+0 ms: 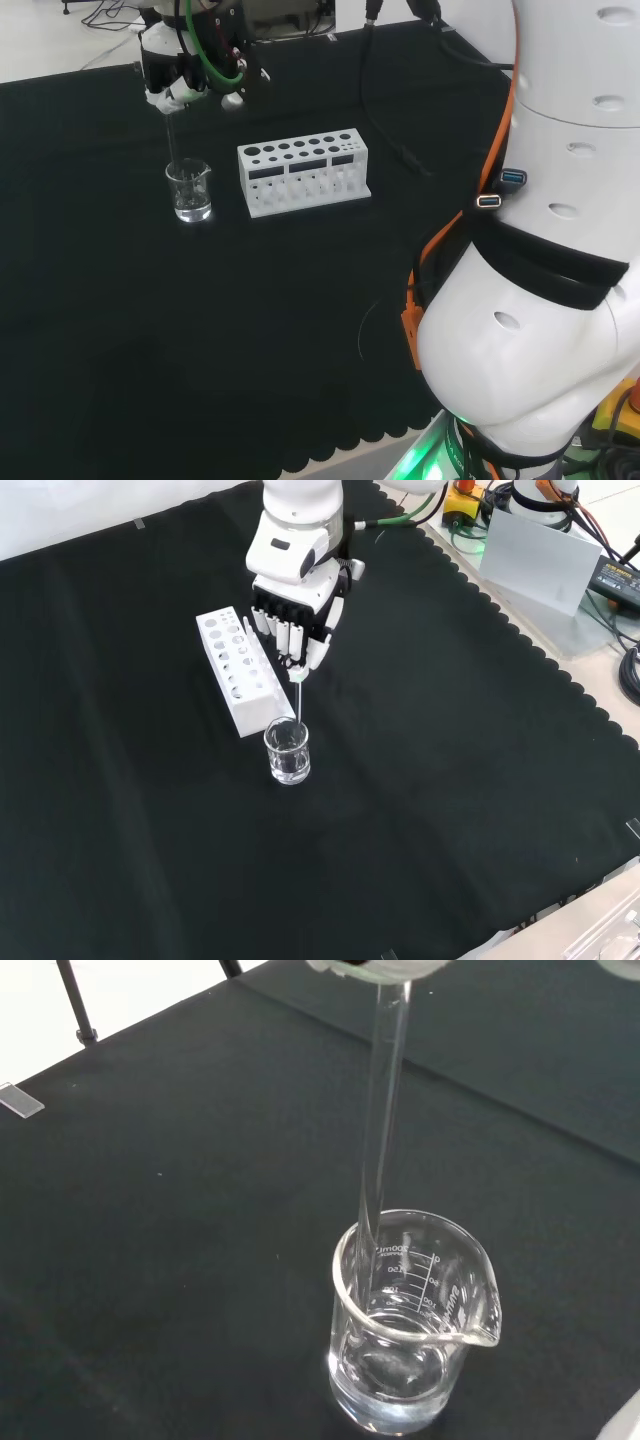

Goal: Stir in the beaker to the left of the white test tube rack with the glass rod.

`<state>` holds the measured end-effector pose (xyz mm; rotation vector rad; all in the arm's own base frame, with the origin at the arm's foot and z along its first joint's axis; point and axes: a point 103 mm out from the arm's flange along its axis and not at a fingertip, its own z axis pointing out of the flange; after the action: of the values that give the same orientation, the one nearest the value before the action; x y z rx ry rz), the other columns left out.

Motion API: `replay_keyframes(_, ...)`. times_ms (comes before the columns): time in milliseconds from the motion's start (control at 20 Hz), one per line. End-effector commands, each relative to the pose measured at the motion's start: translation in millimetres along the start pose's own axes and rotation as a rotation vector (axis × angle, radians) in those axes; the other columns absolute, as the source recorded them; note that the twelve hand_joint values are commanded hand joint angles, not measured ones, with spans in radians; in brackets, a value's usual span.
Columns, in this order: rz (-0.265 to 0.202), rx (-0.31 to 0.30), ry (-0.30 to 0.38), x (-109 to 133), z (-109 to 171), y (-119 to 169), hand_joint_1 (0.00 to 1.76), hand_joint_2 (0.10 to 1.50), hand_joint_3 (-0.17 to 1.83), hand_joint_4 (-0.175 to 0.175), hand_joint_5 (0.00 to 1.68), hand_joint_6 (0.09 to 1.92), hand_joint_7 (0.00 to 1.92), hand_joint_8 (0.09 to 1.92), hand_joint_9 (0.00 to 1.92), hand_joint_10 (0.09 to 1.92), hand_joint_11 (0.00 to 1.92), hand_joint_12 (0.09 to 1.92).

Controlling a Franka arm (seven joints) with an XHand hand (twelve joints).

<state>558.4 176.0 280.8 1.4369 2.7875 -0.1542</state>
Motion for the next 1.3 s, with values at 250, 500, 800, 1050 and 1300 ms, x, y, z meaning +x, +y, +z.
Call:
replay_keyframes(250, 0.004, 0.007, 0.004, -30.3, 5.7, 14.3, 1.33, 1.04, -0.17, -0.175, 1.44, 0.09, 1.43, 0.5, 1.69, 0.63, 1.63, 0.75)
replay_keyframes(500, 0.029, 0.013, -0.022, -39.2, 0.0, -2.5, 1.33, 1.04, -0.17, -0.175, 1.44, 0.09, 1.43, 0.5, 1.69, 0.63, 1.63, 0.75)
replay_keyframes(800, 0.035, 0.018, -0.022, -40.5, -1.2, -25.4, 1.33, 1.04, -0.17, -0.175, 1.44, 0.09, 1.43, 0.5, 1.69, 0.63, 1.63, 0.75)
replay_keyframes(1050, 0.001, 0.01, -0.025, -18.1, -2.2, -27.7, 1.33, 1.04, -0.17, -0.175, 1.44, 0.09, 1.43, 0.49, 1.69, 0.63, 1.63, 0.75)
replay_keyframes(1300, -0.024, 0.004, -0.018, -0.8, -0.7, -15.1, 1.33, 1.04, -0.17, -0.175, 1.44, 0.09, 1.43, 0.49, 1.69, 0.63, 1.63, 0.75)
